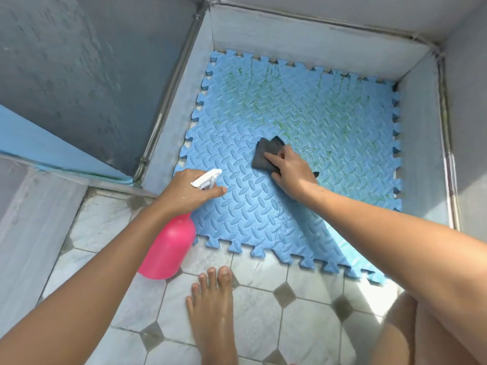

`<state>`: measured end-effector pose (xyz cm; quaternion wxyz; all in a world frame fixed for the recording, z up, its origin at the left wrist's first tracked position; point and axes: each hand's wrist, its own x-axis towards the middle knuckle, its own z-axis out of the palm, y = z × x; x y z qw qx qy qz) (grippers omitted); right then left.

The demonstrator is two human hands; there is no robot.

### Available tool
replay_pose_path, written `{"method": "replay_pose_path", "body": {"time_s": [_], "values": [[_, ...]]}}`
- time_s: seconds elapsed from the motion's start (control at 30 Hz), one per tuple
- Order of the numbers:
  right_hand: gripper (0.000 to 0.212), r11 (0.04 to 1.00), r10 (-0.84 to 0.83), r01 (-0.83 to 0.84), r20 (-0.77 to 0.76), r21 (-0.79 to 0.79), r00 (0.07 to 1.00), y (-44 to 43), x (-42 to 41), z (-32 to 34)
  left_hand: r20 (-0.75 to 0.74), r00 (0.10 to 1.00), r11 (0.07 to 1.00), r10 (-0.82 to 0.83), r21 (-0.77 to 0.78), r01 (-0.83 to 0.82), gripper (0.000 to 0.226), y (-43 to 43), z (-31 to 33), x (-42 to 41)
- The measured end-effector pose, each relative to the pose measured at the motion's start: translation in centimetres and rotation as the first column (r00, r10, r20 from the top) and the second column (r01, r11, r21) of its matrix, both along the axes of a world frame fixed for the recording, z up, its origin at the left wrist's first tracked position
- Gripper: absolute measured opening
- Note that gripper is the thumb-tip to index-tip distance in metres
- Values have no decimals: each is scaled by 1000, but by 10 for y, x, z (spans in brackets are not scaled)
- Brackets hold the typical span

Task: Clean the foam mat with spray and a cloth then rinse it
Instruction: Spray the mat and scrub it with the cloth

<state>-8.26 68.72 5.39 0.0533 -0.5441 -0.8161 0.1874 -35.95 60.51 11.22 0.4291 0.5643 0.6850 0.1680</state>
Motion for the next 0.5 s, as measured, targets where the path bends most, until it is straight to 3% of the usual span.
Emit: {"method": "replay_pose_path", "body": {"time_s": [0.07,0.13,0.17,0.23,0.33,0.43,0.5], "values": [[54,947,322,-322,-67,0,944,-30,-8,-5,17,999,1000,29,-9,-29,52,4,-2,-1],[55,782,620,-623,-97,-5,779,-59,-13,-8,74,993,995,94,-49,-90,43,6,-3,0],[55,712,697,-702,-102,-14,710,-67,-15,-7,90,990,992,110,-76,-104,40,6,-2,1],[53,685,718,-726,-117,-52,686,-69,-16,-3,80,991,989,105,-108,-96,35,7,-2,4],[50,809,581,-587,-110,-27,807,-40,-9,-4,64,989,984,135,-123,-126,30,7,-1,4],[48,994,106,-105,-37,24,994,7,21,-4,82,979,976,186,-128,-175,27,2,3,-1],[47,973,-228,229,-31,19,973,34,42,-5,109,963,964,245,-128,-231,20,-7,6,-9]]}}
